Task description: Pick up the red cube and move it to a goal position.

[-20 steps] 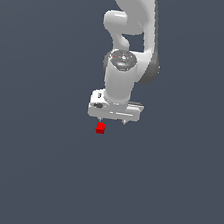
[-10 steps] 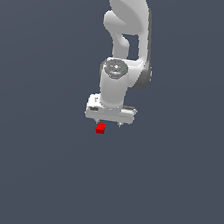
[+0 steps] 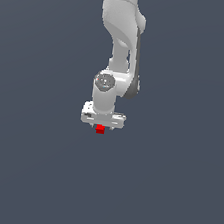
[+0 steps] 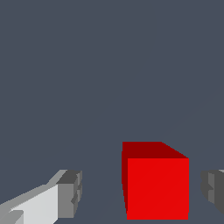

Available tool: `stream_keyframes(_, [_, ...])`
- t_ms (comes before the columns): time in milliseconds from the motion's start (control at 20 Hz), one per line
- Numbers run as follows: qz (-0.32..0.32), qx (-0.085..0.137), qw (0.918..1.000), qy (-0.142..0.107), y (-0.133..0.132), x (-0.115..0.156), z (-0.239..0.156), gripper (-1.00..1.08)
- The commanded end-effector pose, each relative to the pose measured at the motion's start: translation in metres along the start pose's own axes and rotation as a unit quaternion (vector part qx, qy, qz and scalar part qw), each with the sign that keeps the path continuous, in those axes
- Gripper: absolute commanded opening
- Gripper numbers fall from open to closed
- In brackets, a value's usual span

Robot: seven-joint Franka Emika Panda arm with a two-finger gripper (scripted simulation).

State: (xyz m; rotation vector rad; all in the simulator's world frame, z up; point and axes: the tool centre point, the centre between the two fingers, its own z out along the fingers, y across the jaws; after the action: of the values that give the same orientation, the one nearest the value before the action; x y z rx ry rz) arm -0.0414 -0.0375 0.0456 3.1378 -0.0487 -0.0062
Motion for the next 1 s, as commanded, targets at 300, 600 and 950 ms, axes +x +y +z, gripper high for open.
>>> stream_keyframes(300, [0.006,0.001,1.0,0.002,0.009,-0.004,0.023,1.0])
stream_keyframes(600, [0.006,0.001,1.0,0.002,0.009,-0.004,0.023,-1.0])
stream_keyframes(950, [0.006,0.001,1.0,0.002,0.009,-0.005,0.022,-1.0])
